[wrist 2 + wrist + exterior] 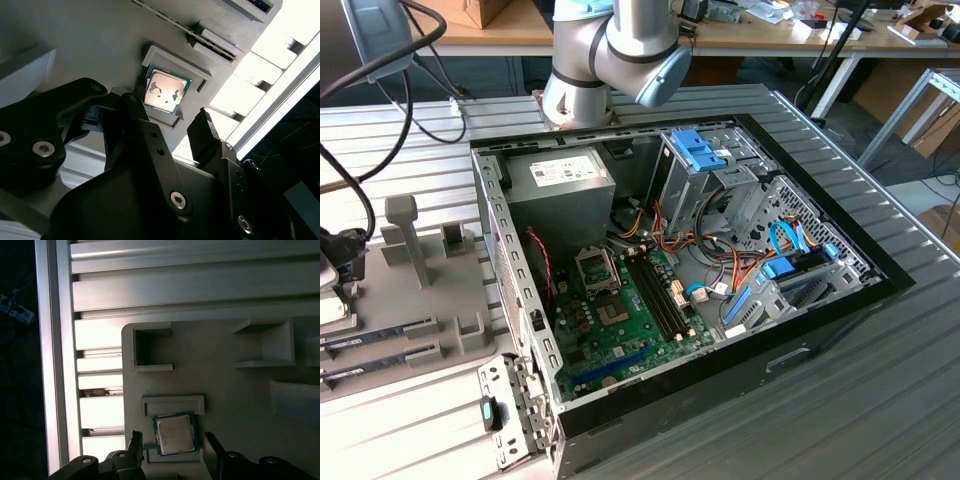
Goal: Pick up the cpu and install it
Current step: 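Pick up the cpu and move it towards the insertion slot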
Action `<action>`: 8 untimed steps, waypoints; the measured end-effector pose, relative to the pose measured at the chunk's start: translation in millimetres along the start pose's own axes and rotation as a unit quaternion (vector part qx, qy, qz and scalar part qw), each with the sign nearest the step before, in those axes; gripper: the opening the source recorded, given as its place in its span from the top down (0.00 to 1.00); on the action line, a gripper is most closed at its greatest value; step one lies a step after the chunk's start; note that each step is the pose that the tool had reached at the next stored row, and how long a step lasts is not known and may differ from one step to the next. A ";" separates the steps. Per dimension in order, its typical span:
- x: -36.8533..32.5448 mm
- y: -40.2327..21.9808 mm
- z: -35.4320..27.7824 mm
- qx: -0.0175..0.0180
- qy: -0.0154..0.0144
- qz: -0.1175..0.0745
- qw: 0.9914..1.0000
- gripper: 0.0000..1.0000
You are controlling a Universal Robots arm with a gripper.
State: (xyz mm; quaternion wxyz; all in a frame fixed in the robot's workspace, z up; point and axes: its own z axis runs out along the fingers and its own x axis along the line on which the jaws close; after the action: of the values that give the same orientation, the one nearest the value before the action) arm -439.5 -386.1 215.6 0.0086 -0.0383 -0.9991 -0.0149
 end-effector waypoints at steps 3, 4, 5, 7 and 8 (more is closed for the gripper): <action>-0.5 -0.1 3.2 0.001 0.000 -0.001 1.000 0.40; -0.8 -0.1 4.9 0.002 0.000 -0.007 1.000 0.40; -0.9 -0.2 5.9 0.003 0.000 -0.014 1.000 0.40; -1.5 -0.1 7.6 0.004 0.000 -0.020 1.000 0.40; -2.2 -0.1 9.2 0.004 0.000 -0.021 1.000 0.40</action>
State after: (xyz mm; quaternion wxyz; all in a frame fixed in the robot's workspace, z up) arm -437.4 -386.0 206.4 0.0088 -0.0174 -0.9998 -0.0107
